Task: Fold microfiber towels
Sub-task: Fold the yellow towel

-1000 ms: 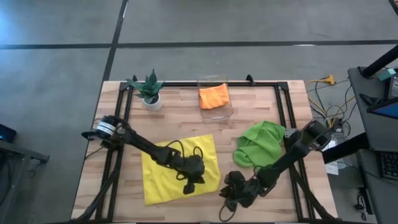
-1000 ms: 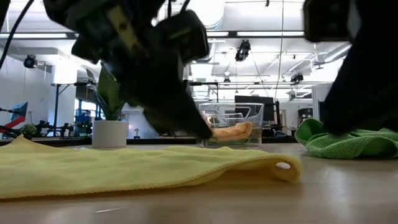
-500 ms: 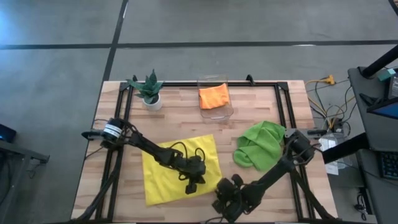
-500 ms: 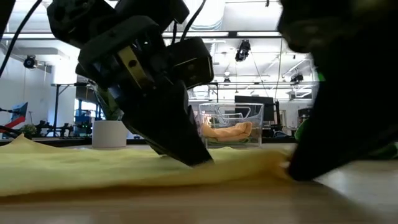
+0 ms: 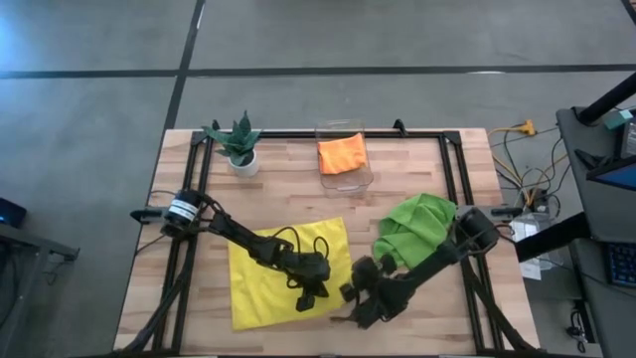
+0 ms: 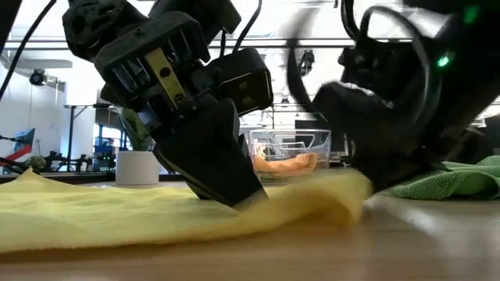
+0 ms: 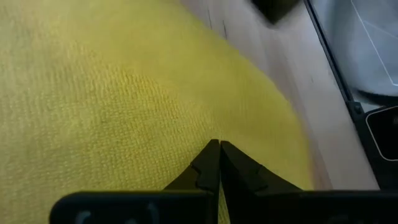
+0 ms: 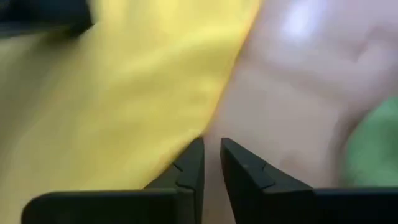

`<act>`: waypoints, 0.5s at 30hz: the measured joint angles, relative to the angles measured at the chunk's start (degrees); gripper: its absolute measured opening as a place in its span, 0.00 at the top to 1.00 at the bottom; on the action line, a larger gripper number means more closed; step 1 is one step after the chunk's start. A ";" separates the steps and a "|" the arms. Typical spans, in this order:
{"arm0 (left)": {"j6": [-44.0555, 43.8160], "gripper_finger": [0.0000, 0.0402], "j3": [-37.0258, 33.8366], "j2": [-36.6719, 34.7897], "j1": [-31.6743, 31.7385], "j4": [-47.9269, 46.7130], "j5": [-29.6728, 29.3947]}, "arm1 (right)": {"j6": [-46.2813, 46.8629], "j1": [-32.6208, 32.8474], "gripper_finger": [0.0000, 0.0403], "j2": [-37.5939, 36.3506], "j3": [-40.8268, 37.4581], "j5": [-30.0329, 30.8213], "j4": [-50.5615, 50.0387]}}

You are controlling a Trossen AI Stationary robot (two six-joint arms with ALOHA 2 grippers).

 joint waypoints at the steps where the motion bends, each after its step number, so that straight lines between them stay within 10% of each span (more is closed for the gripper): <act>1: 0.02 1.00 -0.02 0.00 0.00 0.02 0.02 | 0.62 -0.26 0.88 -0.70 -0.15 1.57 -1.24; 15: 6.25 1.00 -0.46 -5.64 0.02 -3.08 -1.45 | -15.24 2.37 0.89 -16.99 -4.51 0.68 7.69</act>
